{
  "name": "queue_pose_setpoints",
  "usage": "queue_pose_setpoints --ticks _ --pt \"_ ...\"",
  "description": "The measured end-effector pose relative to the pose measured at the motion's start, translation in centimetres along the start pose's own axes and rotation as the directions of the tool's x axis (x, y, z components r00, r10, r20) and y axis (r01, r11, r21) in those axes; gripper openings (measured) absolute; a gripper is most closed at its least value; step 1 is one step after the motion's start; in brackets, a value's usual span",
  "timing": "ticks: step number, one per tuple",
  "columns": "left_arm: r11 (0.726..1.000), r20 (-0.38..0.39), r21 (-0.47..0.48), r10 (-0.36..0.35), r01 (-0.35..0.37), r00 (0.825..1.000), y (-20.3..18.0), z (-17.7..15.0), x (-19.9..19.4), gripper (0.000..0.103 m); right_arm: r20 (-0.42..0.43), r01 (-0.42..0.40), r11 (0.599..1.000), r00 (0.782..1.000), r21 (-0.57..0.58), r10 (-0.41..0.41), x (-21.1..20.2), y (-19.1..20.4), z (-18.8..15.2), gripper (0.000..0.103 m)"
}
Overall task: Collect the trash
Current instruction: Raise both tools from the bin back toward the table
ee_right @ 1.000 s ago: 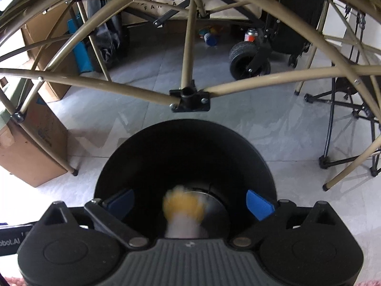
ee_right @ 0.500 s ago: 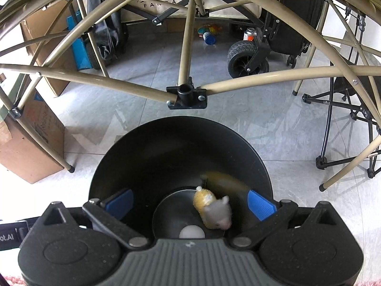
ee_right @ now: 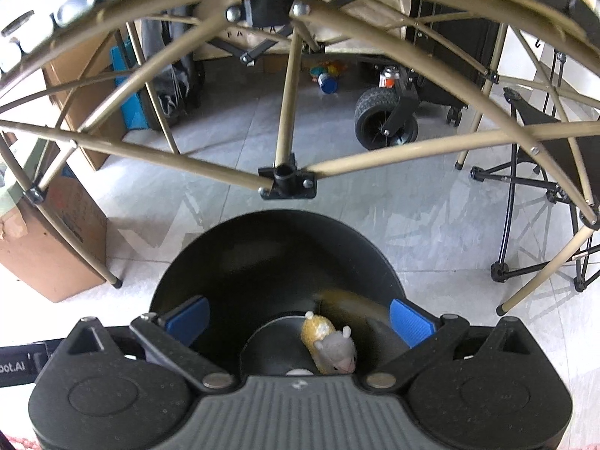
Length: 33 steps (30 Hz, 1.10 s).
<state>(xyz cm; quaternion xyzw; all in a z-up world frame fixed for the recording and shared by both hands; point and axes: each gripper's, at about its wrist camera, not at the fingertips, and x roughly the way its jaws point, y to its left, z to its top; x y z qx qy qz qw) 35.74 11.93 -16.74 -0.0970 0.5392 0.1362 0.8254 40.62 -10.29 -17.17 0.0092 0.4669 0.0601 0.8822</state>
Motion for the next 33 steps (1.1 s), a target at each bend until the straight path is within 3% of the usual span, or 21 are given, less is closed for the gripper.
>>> queue_pose_setpoints --ticks 8,15,21,29,33 --pt "0.999 0.087 0.008 -0.043 0.042 0.995 -0.4 -0.3 -2.8 0.103 0.096 -0.015 1.000 0.995 -0.011 0.016 -3.8 -0.8 -0.2 0.103" --pt "0.997 0.165 0.005 -0.075 0.076 0.983 -0.5 -0.6 -5.9 0.103 0.224 -0.036 0.999 0.974 -0.012 0.038 -8.3 -2.4 0.3 0.103" --pt "0.995 0.257 0.018 -0.102 0.101 0.961 -1.3 -0.5 -9.5 0.103 0.325 -0.070 0.998 0.944 0.004 0.065 -12.2 -4.0 1.2 0.103" --pt "0.988 0.357 0.069 -0.150 0.135 0.922 -3.1 0.3 -13.1 0.103 0.474 -0.080 0.997 0.878 -0.008 0.075 -16.4 -6.3 3.0 0.103" --pt "0.983 0.390 0.091 -0.180 0.157 0.903 -4.3 1.2 -13.9 0.103 0.496 -0.084 0.996 0.865 -0.006 0.075 -16.6 -7.2 4.5 0.103"
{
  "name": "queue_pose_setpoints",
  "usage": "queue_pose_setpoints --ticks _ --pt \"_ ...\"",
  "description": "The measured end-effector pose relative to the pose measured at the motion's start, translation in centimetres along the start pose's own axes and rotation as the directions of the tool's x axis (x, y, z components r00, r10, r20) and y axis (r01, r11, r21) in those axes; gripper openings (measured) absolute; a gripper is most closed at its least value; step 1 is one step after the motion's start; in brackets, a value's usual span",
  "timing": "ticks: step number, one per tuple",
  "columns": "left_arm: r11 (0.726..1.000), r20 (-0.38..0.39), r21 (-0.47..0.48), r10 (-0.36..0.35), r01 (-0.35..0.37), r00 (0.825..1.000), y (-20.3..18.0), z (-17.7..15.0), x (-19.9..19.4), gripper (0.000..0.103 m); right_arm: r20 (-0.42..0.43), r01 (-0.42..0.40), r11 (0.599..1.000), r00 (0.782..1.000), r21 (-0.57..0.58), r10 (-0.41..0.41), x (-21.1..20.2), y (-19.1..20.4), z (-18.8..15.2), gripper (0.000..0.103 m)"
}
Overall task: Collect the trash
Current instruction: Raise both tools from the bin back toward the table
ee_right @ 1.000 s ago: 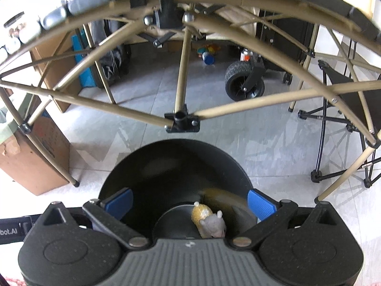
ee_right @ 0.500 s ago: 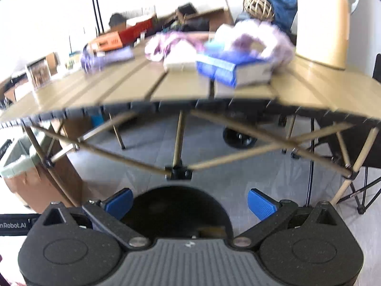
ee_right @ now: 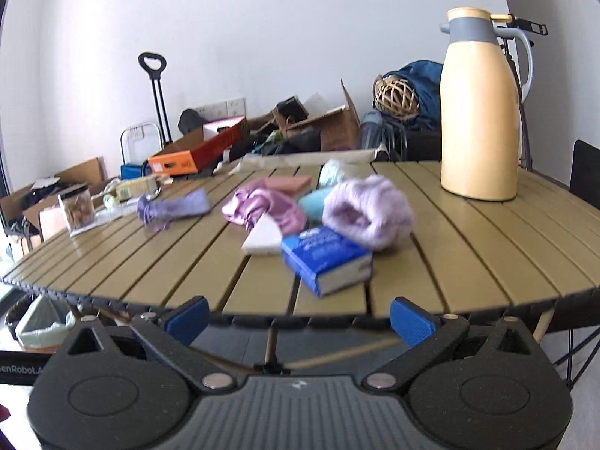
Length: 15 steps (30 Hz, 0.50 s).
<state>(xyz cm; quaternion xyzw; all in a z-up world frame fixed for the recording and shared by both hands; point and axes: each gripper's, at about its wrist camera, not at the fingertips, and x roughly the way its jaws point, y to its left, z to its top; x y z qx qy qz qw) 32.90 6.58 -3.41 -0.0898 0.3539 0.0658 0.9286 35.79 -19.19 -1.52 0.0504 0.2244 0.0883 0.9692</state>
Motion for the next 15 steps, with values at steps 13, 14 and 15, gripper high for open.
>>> queue_pose_setpoints --ticks 13,14,15 --pt "0.998 0.075 0.036 -0.051 0.048 0.996 -3.0 4.5 1.4 0.103 0.022 -0.023 0.999 0.999 -0.043 0.024 3.9 -0.8 2.5 0.103" --pt "0.998 0.081 0.039 -0.053 0.050 0.995 -3.2 4.8 1.6 0.103 0.014 -0.018 0.999 1.000 -0.052 0.019 4.3 -0.8 2.6 0.103" --pt "0.998 0.083 0.044 -0.057 0.054 0.995 -3.3 5.2 1.8 0.103 0.009 -0.012 0.998 1.000 -0.061 0.013 4.7 -0.8 2.7 0.103"
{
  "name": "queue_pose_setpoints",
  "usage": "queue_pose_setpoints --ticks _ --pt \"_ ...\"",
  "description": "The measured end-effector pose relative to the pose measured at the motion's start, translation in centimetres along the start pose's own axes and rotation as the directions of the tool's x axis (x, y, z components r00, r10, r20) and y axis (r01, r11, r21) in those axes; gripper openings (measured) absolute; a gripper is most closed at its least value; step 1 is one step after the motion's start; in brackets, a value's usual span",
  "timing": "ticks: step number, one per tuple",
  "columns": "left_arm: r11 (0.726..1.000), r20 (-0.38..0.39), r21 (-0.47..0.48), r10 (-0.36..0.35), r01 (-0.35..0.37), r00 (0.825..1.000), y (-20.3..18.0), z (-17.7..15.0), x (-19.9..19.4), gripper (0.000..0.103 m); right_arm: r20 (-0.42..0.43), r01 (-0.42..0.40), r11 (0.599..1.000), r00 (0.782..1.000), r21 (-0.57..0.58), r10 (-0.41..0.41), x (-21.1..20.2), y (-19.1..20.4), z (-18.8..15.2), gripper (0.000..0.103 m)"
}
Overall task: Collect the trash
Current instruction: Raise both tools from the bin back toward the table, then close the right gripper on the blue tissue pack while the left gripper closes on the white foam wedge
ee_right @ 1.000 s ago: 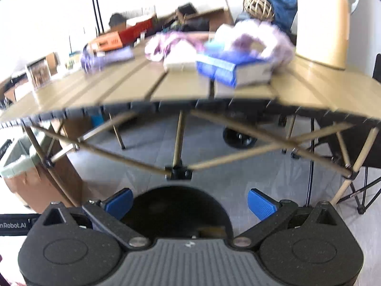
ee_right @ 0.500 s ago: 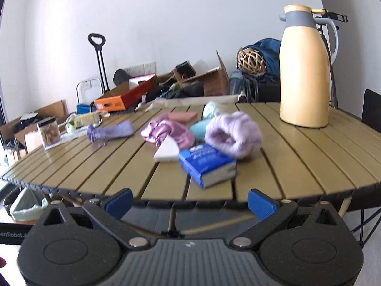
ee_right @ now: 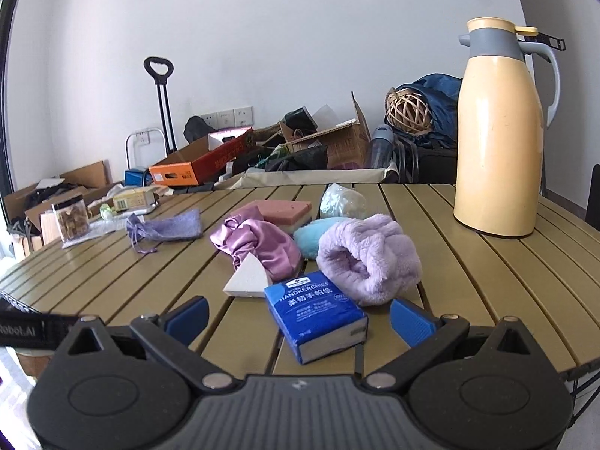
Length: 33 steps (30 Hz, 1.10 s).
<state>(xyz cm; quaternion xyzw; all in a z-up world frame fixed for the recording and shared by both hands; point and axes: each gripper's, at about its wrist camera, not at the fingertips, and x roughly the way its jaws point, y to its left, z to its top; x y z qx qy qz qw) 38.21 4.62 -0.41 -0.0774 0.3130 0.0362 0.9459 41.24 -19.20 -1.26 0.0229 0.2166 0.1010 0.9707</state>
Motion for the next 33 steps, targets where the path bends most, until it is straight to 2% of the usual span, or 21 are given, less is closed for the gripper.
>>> queue_pose_setpoints --ticks 7,15,17,25,28,32,33 --pt "1.000 0.014 0.016 -0.010 0.010 1.000 -0.3 1.6 1.6 0.103 -0.046 0.027 0.998 0.999 -0.051 -0.030 2.7 0.1 -0.5 0.103" --pt "0.999 0.015 0.009 -0.036 0.036 0.999 -0.5 1.6 3.1 0.103 0.010 0.066 0.994 0.998 -0.088 -0.066 3.5 0.7 -0.9 0.100" --pt "0.999 0.006 0.008 -0.039 0.039 0.999 -0.6 1.6 3.4 0.103 0.013 0.066 0.994 0.998 -0.088 -0.065 3.7 0.8 -0.9 0.093" --pt "0.999 -0.005 -0.002 -0.038 0.038 0.999 -0.2 1.5 3.8 0.103 -0.002 0.080 0.991 0.997 -0.104 -0.080 4.8 1.3 -1.2 0.081" --pt "0.999 -0.006 -0.007 -0.036 0.036 0.999 0.0 1.5 3.8 0.103 -0.003 0.083 0.991 0.997 -0.109 -0.083 5.1 1.3 -1.3 0.065" --pt "0.999 -0.004 -0.012 -0.035 0.035 0.999 0.1 1.5 3.5 0.103 0.009 0.086 0.987 0.996 -0.138 -0.085 4.9 1.8 -1.3 0.051" --pt "0.999 -0.003 -0.012 -0.035 0.035 0.999 0.1 1.4 3.5 0.103 0.010 0.090 0.986 0.996 -0.143 -0.089 4.9 1.9 -1.3 0.051"
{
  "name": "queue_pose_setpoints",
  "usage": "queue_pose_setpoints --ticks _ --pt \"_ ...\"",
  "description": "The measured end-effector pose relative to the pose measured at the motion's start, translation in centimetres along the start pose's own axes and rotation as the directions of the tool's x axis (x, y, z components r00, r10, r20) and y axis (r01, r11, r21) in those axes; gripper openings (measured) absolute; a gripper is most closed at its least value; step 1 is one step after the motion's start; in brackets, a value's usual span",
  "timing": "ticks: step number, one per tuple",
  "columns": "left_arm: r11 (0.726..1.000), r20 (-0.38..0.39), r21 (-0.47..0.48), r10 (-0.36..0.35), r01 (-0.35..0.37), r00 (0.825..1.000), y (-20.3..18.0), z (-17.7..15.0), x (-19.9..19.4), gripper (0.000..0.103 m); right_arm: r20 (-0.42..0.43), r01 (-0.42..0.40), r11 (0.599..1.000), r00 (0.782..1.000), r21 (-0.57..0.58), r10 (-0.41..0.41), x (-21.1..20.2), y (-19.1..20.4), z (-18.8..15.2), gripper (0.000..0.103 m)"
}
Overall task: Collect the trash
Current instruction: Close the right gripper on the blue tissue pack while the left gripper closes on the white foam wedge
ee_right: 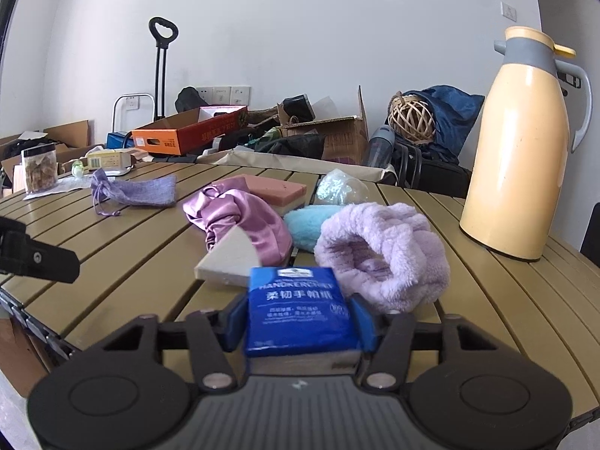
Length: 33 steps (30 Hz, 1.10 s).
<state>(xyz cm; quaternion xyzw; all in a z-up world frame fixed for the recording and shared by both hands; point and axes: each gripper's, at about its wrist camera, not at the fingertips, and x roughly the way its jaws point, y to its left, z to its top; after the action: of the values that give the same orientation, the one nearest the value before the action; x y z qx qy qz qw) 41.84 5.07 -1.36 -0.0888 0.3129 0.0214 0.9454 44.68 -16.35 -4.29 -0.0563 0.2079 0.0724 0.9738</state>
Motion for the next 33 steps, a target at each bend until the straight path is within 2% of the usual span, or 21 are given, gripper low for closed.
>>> queue_pose_setpoints --ticks 8,11,16,22,33 --pt "1.000 0.001 0.000 -0.005 0.005 1.000 -0.3 0.2 0.1 0.103 0.005 -0.027 0.999 1.000 0.022 0.027 -0.4 -0.3 0.1 0.050" --pt "1.000 0.000 0.005 -0.013 0.013 1.000 -0.8 0.3 0.2 0.103 0.027 -0.002 1.000 1.000 0.006 0.002 -1.1 -0.3 0.1 0.050" --pt "0.999 0.000 0.013 -0.029 0.029 1.000 -2.0 0.3 0.6 0.103 0.079 -0.005 1.000 0.997 0.012 0.005 -2.8 -0.9 0.4 0.050" --pt "0.998 0.014 0.032 -0.050 0.049 0.999 -4.3 0.6 1.0 0.103 0.146 0.003 0.999 0.989 0.048 -0.010 -5.1 -2.8 0.9 0.050" --pt "0.995 0.033 0.082 -0.064 0.062 0.997 -9.3 1.1 2.6 0.103 0.173 0.063 0.992 0.982 0.106 -0.081 -7.0 -7.0 0.2 0.050"
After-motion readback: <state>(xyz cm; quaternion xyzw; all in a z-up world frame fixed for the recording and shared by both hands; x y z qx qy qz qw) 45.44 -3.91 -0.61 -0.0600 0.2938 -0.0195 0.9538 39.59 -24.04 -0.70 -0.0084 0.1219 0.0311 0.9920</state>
